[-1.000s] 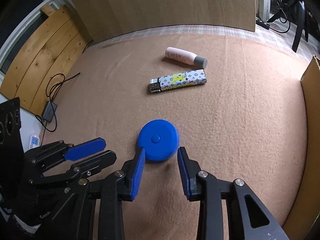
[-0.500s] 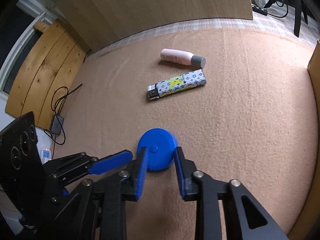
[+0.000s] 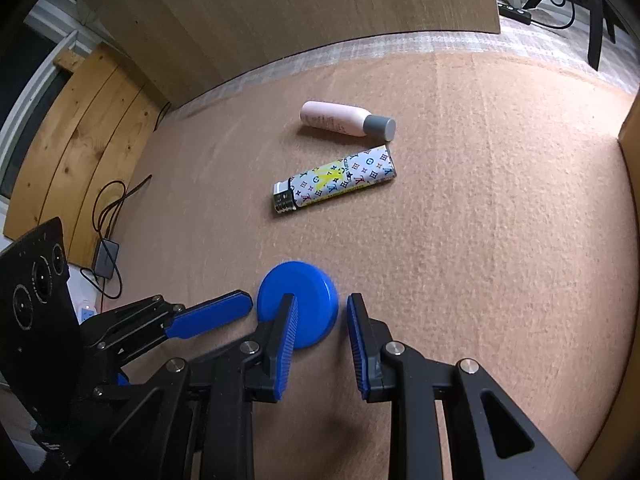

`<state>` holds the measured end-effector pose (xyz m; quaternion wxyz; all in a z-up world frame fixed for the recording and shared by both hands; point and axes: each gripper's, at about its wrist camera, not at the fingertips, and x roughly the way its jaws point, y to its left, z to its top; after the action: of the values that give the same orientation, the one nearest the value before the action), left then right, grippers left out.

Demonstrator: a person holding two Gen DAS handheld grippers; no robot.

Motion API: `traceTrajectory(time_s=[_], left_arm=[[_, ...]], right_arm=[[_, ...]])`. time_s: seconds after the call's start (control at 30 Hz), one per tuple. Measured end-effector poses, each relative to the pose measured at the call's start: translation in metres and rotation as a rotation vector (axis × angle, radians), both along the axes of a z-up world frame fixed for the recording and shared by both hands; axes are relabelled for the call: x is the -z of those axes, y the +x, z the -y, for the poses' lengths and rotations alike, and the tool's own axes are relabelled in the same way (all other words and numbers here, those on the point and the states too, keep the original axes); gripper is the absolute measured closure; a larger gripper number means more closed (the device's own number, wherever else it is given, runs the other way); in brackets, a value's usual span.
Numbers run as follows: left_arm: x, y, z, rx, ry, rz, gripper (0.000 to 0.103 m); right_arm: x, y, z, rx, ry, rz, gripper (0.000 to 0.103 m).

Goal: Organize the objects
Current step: 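Carry the blue tape measure with the right tool into the box and release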

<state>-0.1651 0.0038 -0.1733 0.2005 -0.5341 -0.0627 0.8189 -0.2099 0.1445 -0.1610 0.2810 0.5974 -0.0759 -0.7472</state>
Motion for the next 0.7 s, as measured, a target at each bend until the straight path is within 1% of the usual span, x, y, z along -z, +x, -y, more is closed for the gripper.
traceTrajectory(time_s=[0.1, 0.2, 0.3, 0.4, 0.53, 0.7], left_arm=[[0.0, -0.001, -0.004, 0.019, -0.006, -0.006, 0.057], [0.0, 0.0, -0.007, 0.03, -0.008, -0.015, 0.058], [-0.001, 0.002, -0.01, 0.031, -0.029, -0.029, 0.058], [-0.004, 0.005, -0.012, 0.029, -0.034, -0.034, 0.058], [-0.014, 0.011, -0.021, 0.033, -0.046, -0.056, 0.058], [-0.033, 0.015, -0.04, 0.052, -0.041, -0.09, 0.058]], right_arm=[[0.002, -0.003, 0.0, -0.007, -0.021, 0.023, 0.08], [0.004, -0.004, 0.001, -0.014, -0.034, 0.036, 0.081], [0.003, -0.002, 0.003, -0.018, -0.022, 0.028, 0.081], [0.002, 0.0, 0.0, -0.015, -0.032, 0.034, 0.081], [-0.007, 0.005, -0.008, -0.006, -0.041, 0.025, 0.082], [-0.028, 0.01, -0.026, 0.012, -0.044, -0.014, 0.082]])
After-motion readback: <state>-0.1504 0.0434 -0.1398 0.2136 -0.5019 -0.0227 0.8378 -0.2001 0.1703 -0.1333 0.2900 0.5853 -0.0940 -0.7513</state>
